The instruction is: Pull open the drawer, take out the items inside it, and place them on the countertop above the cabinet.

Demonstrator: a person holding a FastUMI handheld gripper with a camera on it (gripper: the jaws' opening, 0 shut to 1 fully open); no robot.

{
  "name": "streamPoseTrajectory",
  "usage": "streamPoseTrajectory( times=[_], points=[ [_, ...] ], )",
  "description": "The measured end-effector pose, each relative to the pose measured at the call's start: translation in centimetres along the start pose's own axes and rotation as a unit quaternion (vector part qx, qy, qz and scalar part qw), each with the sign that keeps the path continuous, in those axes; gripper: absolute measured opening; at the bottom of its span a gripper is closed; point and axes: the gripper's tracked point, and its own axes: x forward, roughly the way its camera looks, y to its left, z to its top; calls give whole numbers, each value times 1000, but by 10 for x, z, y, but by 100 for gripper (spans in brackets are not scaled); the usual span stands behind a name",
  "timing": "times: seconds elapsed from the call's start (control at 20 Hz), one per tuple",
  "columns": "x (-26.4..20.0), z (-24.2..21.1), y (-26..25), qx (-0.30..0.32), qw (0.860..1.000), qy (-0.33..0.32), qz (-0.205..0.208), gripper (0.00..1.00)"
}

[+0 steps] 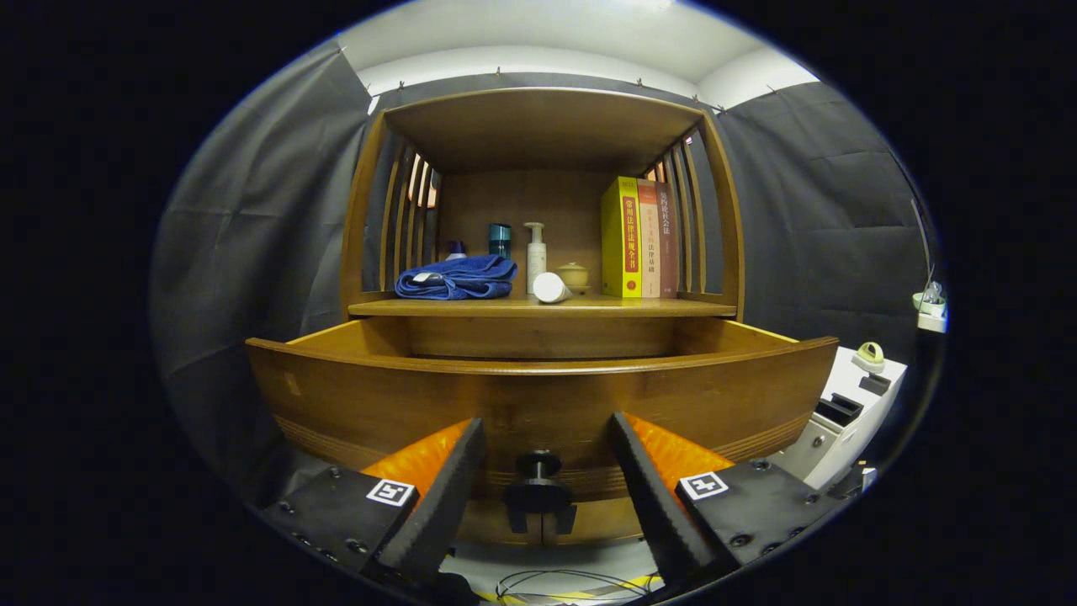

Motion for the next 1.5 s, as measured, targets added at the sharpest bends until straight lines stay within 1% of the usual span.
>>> streamPoseTrajectory(
  times=[0.2,0.35,0.55,0.8,1.25,1.5],
  points=[
    [9,1,-1,0,1000,4,-3,99],
    [23,2,-2,4,1000,11,-2,99],
    [50,5,-3,30,999,21,-2,99],
    [82,2,-3,14,999,30,-1,99],
    [124,-7,-1,-3,999,48,-3,99],
    [140,-9,-2,-9,999,51,-3,99]
  ],
)
